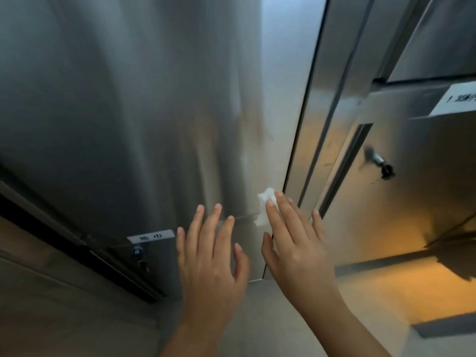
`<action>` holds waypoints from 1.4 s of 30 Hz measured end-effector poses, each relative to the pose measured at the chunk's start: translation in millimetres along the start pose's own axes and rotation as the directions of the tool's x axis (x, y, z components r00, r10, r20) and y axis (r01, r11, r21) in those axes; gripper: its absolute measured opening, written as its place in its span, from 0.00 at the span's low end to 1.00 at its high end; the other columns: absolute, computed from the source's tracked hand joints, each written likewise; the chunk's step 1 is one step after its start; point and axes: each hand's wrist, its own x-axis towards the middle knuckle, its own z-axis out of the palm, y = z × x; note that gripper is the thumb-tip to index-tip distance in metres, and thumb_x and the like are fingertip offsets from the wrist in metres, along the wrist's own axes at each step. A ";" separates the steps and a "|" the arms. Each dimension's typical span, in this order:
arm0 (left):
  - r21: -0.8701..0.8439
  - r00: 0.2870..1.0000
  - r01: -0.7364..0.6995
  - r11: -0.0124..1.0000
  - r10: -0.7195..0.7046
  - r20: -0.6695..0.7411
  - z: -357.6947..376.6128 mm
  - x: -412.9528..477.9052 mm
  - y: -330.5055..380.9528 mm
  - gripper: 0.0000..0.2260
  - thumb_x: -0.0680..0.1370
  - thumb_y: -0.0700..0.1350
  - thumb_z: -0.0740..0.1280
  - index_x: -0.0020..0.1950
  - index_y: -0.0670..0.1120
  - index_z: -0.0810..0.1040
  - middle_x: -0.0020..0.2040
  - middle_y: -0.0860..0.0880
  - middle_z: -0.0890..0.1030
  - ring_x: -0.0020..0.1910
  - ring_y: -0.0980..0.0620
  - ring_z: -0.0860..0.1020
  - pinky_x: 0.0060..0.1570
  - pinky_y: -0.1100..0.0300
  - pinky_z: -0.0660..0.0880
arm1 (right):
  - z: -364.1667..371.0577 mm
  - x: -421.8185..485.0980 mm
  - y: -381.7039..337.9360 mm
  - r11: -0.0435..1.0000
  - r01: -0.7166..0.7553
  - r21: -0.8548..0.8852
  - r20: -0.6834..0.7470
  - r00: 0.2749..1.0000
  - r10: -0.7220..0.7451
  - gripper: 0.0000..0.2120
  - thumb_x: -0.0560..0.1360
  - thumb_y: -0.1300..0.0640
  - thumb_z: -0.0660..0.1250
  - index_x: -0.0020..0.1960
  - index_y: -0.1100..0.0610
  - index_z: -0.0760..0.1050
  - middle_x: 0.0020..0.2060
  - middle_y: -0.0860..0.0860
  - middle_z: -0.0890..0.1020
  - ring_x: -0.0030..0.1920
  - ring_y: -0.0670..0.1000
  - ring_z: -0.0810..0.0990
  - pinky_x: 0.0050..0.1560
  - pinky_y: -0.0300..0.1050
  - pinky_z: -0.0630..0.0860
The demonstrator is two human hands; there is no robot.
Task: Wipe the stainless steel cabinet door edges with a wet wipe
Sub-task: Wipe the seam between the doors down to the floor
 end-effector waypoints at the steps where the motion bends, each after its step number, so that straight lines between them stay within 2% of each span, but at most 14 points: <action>1: 0.017 1.000 0.007 1.000 -0.007 0.000 -8.4 8.8 4.4 0.17 0.73 0.44 0.58 0.56 0.41 0.80 0.63 0.43 0.76 0.67 0.42 0.69 0.65 0.42 0.59 | -9.1 7.4 -0.2 1.000 -0.004 0.000 -0.006 1.000 0.004 0.19 0.73 0.59 0.60 0.61 0.63 0.77 0.61 0.58 0.77 0.58 0.57 0.79 0.56 0.62 0.73; 5: 0.034 1.000 -0.029 0.999 0.028 0.006 -45.8 54.8 34.1 0.17 0.72 0.44 0.58 0.56 0.41 0.80 0.62 0.43 0.77 0.66 0.41 0.71 0.65 0.42 0.59 | -57.8 46.6 5.7 1.000 -0.018 0.002 -0.052 0.999 0.018 0.18 0.73 0.59 0.59 0.59 0.63 0.78 0.60 0.58 0.78 0.57 0.57 0.80 0.55 0.62 0.74; 16: -0.078 0.990 -0.138 0.987 0.136 -0.022 -109.4 147.5 130.3 0.17 0.73 0.45 0.58 0.57 0.42 0.79 0.63 0.44 0.76 0.67 0.43 0.68 0.67 0.42 0.56 | -174.8 125.3 49.3 0.996 -0.048 -0.079 -0.127 0.991 0.038 0.17 0.72 0.60 0.59 0.57 0.64 0.79 0.58 0.59 0.79 0.55 0.57 0.81 0.52 0.63 0.75; 19: -0.083 0.987 -0.160 0.984 0.156 -0.046 -122.6 164.2 151.5 0.18 0.74 0.45 0.57 0.58 0.42 0.79 0.64 0.44 0.75 0.68 0.44 0.66 0.67 0.43 0.55 | -197.6 137.7 62.3 0.995 -0.043 -0.085 -0.142 0.989 0.031 0.16 0.71 0.63 0.66 0.58 0.64 0.78 0.59 0.59 0.79 0.57 0.57 0.80 0.54 0.63 0.75; 22: -0.095 0.981 -0.187 0.978 0.180 -0.078 -135.2 178.7 171.2 0.18 0.74 0.45 0.57 0.58 0.42 0.78 0.65 0.44 0.75 0.69 0.45 0.65 0.68 0.45 0.54 | -218.7 150.4 75.7 0.996 -0.031 -0.079 -0.152 0.988 0.018 0.20 0.67 0.65 0.73 0.59 0.65 0.78 0.59 0.60 0.79 0.57 0.58 0.80 0.54 0.63 0.75; 25: -0.087 0.974 -0.208 0.974 0.199 -0.106 -146.4 191.3 190.0 0.18 0.74 0.45 0.57 0.59 0.42 0.77 0.65 0.44 0.74 0.70 0.45 0.64 0.69 0.47 0.51 | -238.2 163.7 89.6 0.996 -0.024 -0.085 -0.168 0.986 0.009 0.21 0.67 0.65 0.73 0.60 0.65 0.77 0.60 0.60 0.78 0.58 0.58 0.79 0.56 0.64 0.74; 33: -0.030 0.937 -0.282 0.959 0.268 -0.223 -172.6 234.6 236.1 0.16 0.72 0.41 0.62 0.59 0.40 0.78 0.65 0.42 0.74 0.68 0.40 0.68 0.67 0.43 0.54 | -283.7 212.3 123.5 0.991 0.025 -0.128 -0.292 0.954 -0.061 0.19 0.71 0.63 0.68 0.61 0.66 0.76 0.60 0.62 0.77 0.57 0.60 0.79 0.56 0.64 0.73; 42: 0.040 0.863 -0.400 0.916 0.390 -0.322 -182.8 307.4 256.8 0.19 0.74 0.44 0.56 0.61 0.40 0.77 0.64 0.40 0.75 0.67 0.39 0.69 0.66 0.41 0.55 | -299.0 273.7 151.8 0.981 0.013 -0.193 -0.374 0.924 -0.086 0.20 0.70 0.64 0.68 0.61 0.67 0.75 0.60 0.63 0.77 0.55 0.61 0.80 0.55 0.65 0.73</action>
